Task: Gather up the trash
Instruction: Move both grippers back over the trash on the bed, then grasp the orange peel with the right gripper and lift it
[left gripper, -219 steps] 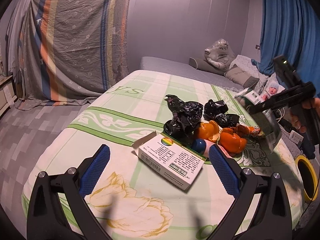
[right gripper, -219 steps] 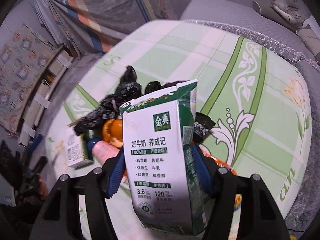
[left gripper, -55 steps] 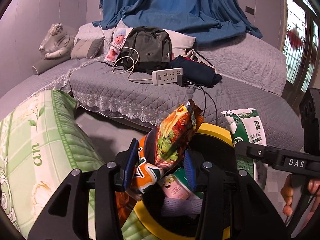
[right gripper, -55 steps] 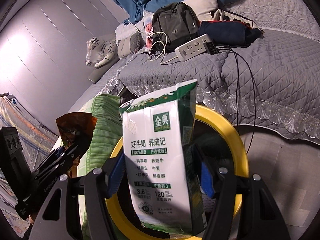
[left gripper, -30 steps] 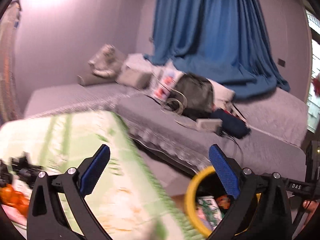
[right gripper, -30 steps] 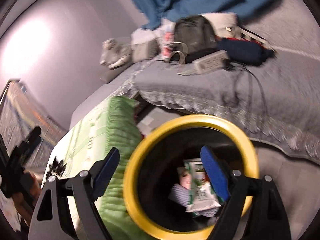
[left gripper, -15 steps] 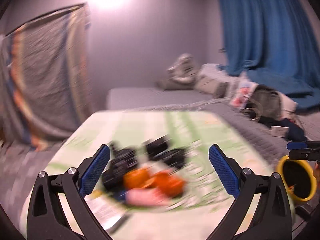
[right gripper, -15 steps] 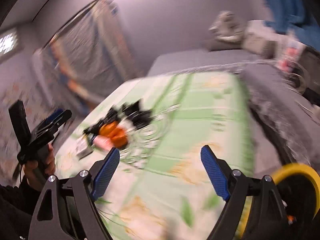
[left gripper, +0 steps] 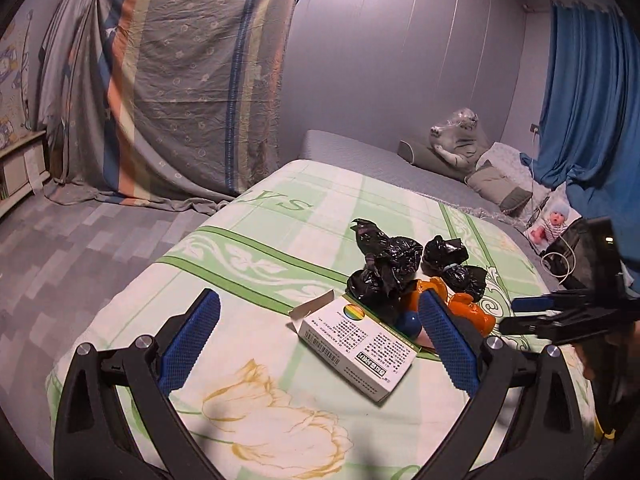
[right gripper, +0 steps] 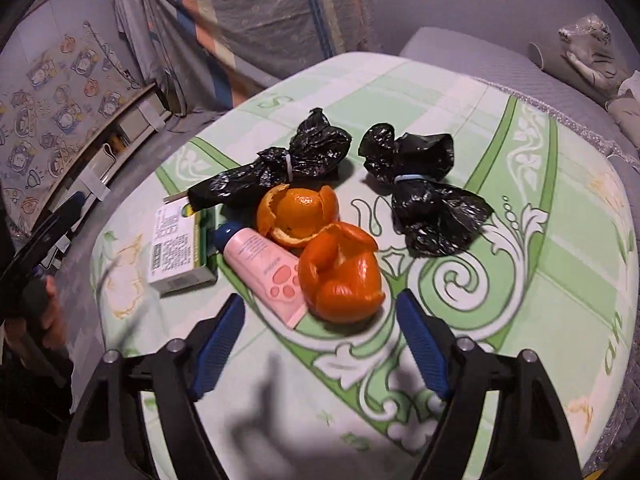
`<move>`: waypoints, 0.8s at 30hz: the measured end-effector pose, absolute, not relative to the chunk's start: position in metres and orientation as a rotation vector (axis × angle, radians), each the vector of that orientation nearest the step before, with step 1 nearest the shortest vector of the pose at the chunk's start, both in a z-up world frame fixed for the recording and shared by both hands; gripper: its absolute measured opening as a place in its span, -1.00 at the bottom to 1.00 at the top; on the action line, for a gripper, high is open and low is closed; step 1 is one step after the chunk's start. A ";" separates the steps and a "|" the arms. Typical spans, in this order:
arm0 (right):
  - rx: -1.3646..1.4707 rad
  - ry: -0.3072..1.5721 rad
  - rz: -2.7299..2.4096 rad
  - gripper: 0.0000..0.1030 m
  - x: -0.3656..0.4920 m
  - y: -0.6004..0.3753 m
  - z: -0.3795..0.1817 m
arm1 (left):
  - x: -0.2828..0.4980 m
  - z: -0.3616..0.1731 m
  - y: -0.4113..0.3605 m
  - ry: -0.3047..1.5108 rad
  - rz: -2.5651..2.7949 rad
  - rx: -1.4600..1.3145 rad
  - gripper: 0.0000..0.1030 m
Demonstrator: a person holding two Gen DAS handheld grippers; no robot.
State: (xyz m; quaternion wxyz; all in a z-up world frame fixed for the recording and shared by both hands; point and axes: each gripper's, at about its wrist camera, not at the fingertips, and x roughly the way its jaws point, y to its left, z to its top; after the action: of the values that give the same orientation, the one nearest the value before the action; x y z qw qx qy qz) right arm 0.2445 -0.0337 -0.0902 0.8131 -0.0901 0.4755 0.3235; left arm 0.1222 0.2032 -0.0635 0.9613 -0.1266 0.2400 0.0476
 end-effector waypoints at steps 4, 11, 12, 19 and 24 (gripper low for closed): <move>-0.211 1.057 0.684 0.14 0.256 -0.016 -0.099 | 0.122 -0.069 0.204 0.493 0.079 -0.246 0.84; -0.186 1.093 0.656 -0.12 0.276 -0.006 -0.106 | 0.126 -0.074 0.206 0.496 0.073 -0.256 0.84; -0.185 1.097 0.659 -0.12 0.278 -0.005 -0.106 | 0.127 -0.075 0.207 0.500 0.074 -0.259 0.84; -0.275 1.098 0.604 -0.13 0.283 0.004 -0.117 | 0.130 -0.081 0.207 0.524 0.066 -0.277 0.84; -0.249 1.108 0.590 -0.45 0.290 -0.005 -0.121 | 0.130 -0.082 0.203 0.531 0.064 -0.270 0.84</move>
State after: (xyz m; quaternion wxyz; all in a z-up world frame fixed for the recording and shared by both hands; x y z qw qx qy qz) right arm 0.2902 -0.0045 -0.1206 0.8022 -0.1162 0.5169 0.2753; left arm 0.1305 0.2031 -0.0821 0.9555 -0.1328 0.2614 0.0315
